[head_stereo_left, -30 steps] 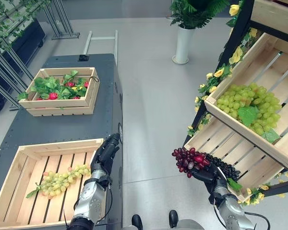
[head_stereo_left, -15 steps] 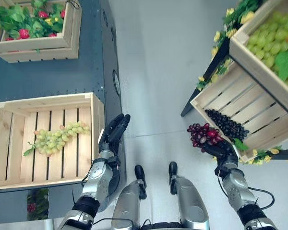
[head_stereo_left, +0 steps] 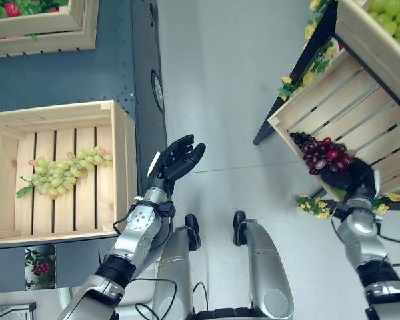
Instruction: Pick up the fruits from the basket on one side to the basket on the other side
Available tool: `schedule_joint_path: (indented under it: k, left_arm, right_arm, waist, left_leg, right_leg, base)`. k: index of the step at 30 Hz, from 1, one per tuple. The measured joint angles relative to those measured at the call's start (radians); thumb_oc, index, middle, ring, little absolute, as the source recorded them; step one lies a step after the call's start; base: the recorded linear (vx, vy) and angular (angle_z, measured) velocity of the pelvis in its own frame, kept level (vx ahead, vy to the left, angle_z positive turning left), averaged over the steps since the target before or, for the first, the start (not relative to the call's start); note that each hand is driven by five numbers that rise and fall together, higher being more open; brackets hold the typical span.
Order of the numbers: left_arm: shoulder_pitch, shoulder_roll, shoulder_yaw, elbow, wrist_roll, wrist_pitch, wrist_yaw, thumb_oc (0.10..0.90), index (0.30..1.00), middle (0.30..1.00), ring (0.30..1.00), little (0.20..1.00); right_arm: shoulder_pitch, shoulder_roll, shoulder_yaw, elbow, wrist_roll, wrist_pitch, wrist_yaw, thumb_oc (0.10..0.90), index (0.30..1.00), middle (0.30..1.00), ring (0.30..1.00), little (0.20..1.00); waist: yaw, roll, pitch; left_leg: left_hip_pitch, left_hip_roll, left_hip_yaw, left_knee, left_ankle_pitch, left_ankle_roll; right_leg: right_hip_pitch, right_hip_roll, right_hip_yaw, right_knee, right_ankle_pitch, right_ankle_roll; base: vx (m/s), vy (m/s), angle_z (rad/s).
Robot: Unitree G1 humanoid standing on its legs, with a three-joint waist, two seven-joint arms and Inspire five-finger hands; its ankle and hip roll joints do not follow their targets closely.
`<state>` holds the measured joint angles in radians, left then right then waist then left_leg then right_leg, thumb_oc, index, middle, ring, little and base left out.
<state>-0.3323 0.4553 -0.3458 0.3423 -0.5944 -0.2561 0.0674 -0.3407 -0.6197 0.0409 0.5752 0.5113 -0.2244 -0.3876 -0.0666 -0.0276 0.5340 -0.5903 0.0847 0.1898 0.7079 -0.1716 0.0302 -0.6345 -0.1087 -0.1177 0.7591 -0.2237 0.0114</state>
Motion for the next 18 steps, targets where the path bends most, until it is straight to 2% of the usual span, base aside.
schedule_joint_path:
  k: [3,8,10,13,18]
  left_arm:
    - [0.015,0.004,-0.002,0.0,0.0,0.026,0.001,0.8,0.9,0.9,0.9,0.9]
    - [0.021,0.047,-0.023,-0.003,-0.006,0.032,-0.008,0.8,0.9,0.9,0.9,0.9]
    - [0.019,0.069,-0.037,-0.017,-0.006,0.033,-0.011,0.8,0.9,0.9,0.9,0.9]
    - [0.014,0.112,-0.041,-0.06,-0.007,0.033,-0.022,0.8,0.9,0.9,0.9,0.9]
    - [-0.031,0.125,-0.043,-0.069,-0.008,0.033,-0.041,0.8,0.9,0.9,0.9,0.9]
  right_arm:
    - [-0.051,-0.072,-0.016,0.029,-0.002,0.0,-0.026,0.4,0.3,0.3,0.3,0.3]
    - [-0.13,-0.163,-0.035,0.117,-0.002,0.007,-0.028,0.4,0.3,0.3,0.3,0.3]
    - [-0.154,-0.192,-0.035,0.153,-0.002,0.044,-0.028,0.4,0.3,0.3,0.3,0.3]
    - [-0.202,-0.198,-0.031,0.202,0.0,0.086,-0.027,0.4,0.3,0.3,0.3,0.3]
    - [-0.261,-0.198,-0.011,0.296,0.006,0.154,-0.025,0.4,0.3,0.3,0.3,0.3]
  waist:
    - [0.008,0.001,0.0]
    - [0.02,0.002,0.0]
    - [0.032,0.002,0.0]
    - [0.038,0.002,0.0]
    - [0.059,0.001,0.001]
  left_leg:
    - [-0.025,-0.001,-0.025,0.027,-0.009,-0.007]
    - [-0.056,-0.001,-0.045,0.048,-0.011,-0.01]
    - [-0.066,0.0,-0.054,0.053,-0.014,-0.014]
    - [-0.101,0.0,-0.07,0.065,-0.014,-0.014]
    - [-0.133,0.002,-0.083,0.091,-0.021,-0.014]
  right_leg:
    - [-0.018,0.006,-0.007,0.018,-0.005,-0.007]
    - [-0.039,0.009,-0.01,0.032,-0.008,-0.01]
    - [-0.044,0.013,-0.019,0.032,-0.009,-0.013]
    - [-0.068,0.016,-0.029,0.034,-0.008,-0.013]
    - [-0.087,0.017,-0.042,0.047,-0.009,-0.014]
  base:
    - [0.0,0.0,0.0]
    - [0.0,-0.032,0.02]
    - [-0.01,-0.058,0.05]
    - [-0.01,-0.082,0.06]
    - [0.0,-0.055,0.04]
